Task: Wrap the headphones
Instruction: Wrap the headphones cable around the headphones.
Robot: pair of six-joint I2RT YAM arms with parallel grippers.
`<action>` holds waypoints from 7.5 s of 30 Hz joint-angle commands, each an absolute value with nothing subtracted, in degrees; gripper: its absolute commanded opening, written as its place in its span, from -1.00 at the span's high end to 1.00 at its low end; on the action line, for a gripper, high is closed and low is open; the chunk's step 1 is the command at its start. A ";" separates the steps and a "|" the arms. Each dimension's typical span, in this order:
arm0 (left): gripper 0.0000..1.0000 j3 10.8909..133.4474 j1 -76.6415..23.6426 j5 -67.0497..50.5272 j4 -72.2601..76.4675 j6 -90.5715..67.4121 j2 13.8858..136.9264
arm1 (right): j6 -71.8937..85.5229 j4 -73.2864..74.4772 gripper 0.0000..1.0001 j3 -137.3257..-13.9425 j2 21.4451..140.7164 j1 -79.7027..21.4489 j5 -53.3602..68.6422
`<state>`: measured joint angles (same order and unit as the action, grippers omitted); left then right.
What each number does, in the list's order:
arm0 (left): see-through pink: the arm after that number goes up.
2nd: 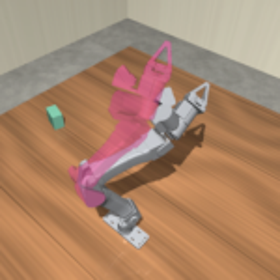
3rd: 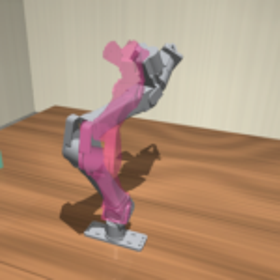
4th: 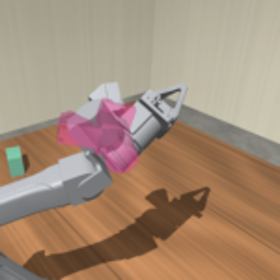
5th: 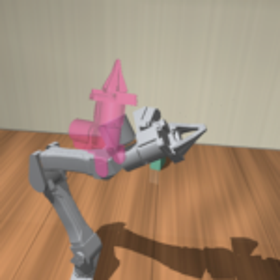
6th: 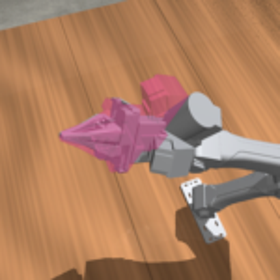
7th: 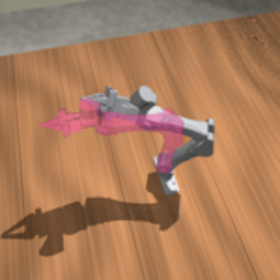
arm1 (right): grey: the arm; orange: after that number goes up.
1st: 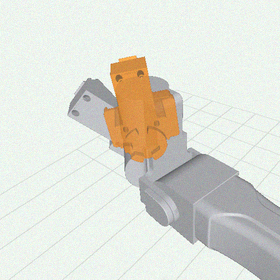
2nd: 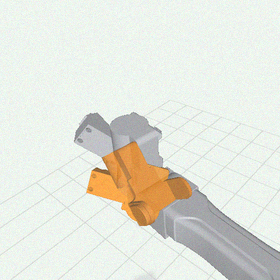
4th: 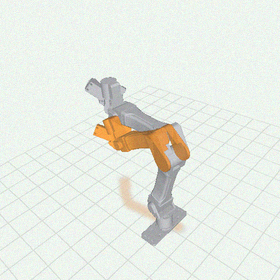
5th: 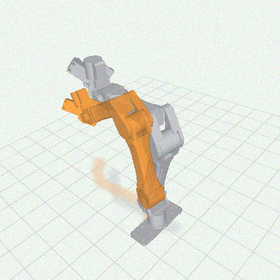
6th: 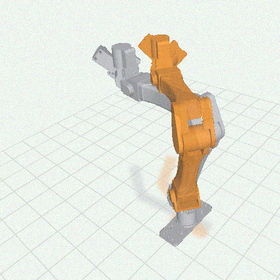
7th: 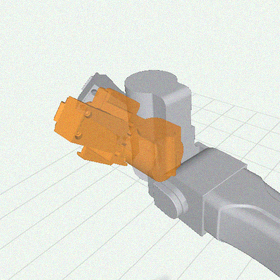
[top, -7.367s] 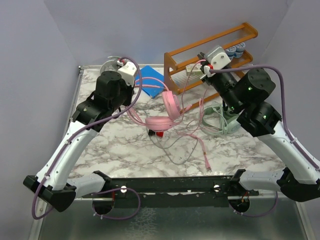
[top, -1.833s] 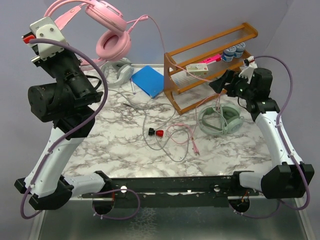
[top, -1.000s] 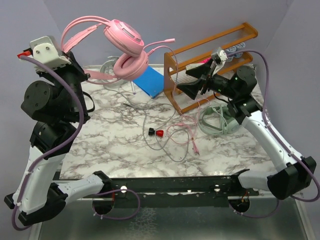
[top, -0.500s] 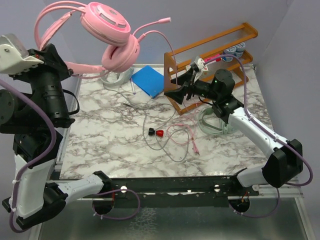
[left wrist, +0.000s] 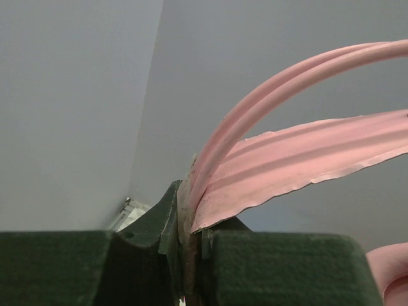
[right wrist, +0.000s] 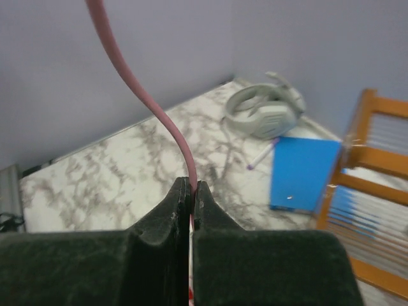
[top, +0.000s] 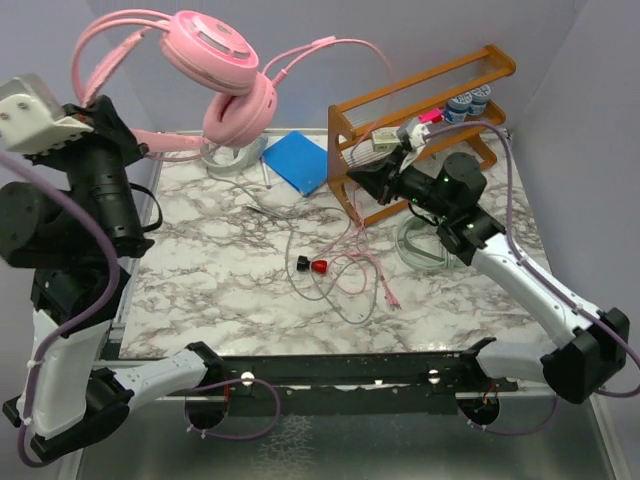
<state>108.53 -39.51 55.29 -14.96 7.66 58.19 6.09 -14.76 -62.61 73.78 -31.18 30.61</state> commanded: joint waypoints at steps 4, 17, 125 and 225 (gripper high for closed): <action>1.00 100.44 -39.87 54.74 -24.37 0.36 58.23 | -4.35 -7.45 0.98 -68.71 62.91 -31.22 -1.59; 1.00 103.10 -39.91 20.42 -48.33 -5.83 65.95 | -29.72 -27.24 0.98 -75.30 62.18 -31.20 -15.07; 1.00 99.69 -46.16 15.52 -17.47 -38.67 89.66 | -23.31 5.31 0.98 -115.56 90.60 -38.41 -19.75; 1.00 92.78 -46.46 41.03 -1.44 -34.78 63.42 | 5.00 -35.89 -0.90 -53.76 75.65 -35.19 41.31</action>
<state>89.78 -46.24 43.33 -1.80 -34.11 64.82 9.74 -33.76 -55.42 77.89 -35.11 48.75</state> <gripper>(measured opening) 0.117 0.937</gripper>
